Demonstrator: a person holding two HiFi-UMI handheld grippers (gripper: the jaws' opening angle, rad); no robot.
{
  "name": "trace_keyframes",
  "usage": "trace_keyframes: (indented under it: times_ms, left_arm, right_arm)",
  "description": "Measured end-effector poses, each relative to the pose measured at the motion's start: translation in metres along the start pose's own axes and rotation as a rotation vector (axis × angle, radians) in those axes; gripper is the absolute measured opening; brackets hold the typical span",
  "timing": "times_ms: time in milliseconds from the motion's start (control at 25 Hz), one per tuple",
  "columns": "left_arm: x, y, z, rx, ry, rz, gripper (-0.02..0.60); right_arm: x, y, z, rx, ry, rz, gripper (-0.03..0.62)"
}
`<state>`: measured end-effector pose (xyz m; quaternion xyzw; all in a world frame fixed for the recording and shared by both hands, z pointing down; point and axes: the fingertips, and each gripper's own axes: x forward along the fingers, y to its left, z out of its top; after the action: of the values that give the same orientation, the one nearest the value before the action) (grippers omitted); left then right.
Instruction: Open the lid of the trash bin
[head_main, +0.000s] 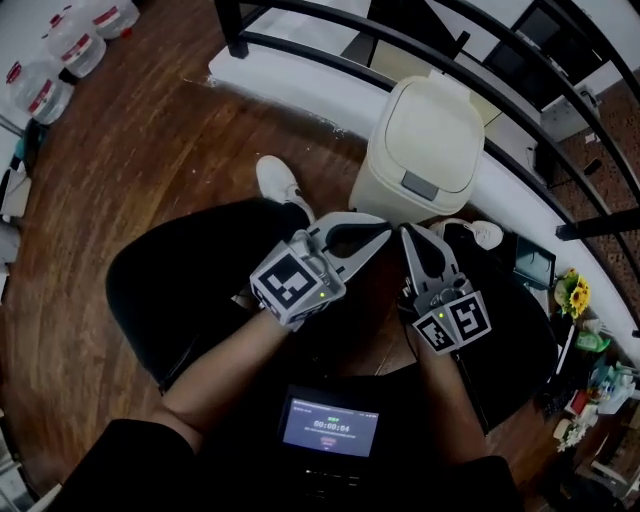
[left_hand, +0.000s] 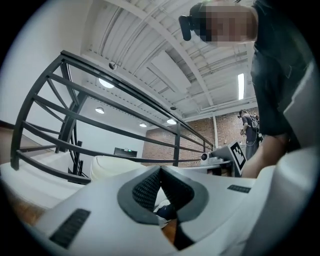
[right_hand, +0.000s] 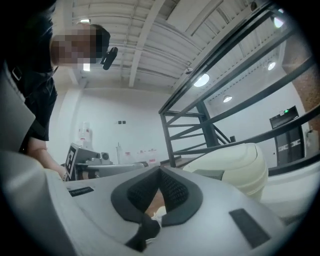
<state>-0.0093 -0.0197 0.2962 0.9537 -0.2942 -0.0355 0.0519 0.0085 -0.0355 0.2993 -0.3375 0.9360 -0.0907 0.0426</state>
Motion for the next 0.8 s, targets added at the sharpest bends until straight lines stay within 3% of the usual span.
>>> trace_keyframes:
  times_ms: [280,480,800]
  left_arm:
    - [0.03,0.03,-0.028,0.006,0.094,-0.028,0.032]
    - [0.041,0.036,-0.064,0.04,0.148,-0.044,0.032]
    - [0.053,0.045,-0.121,0.023,0.203,-0.086,0.032]
  right_arm:
    - [-0.004,-0.055,-0.021,0.029,0.005,-0.097,0.012]
    - [-0.014,-0.075,-0.054,0.055,0.012,-0.148,0.012]
    - [-0.001,-0.101,-0.124,0.043,0.07,-0.183,0.012]
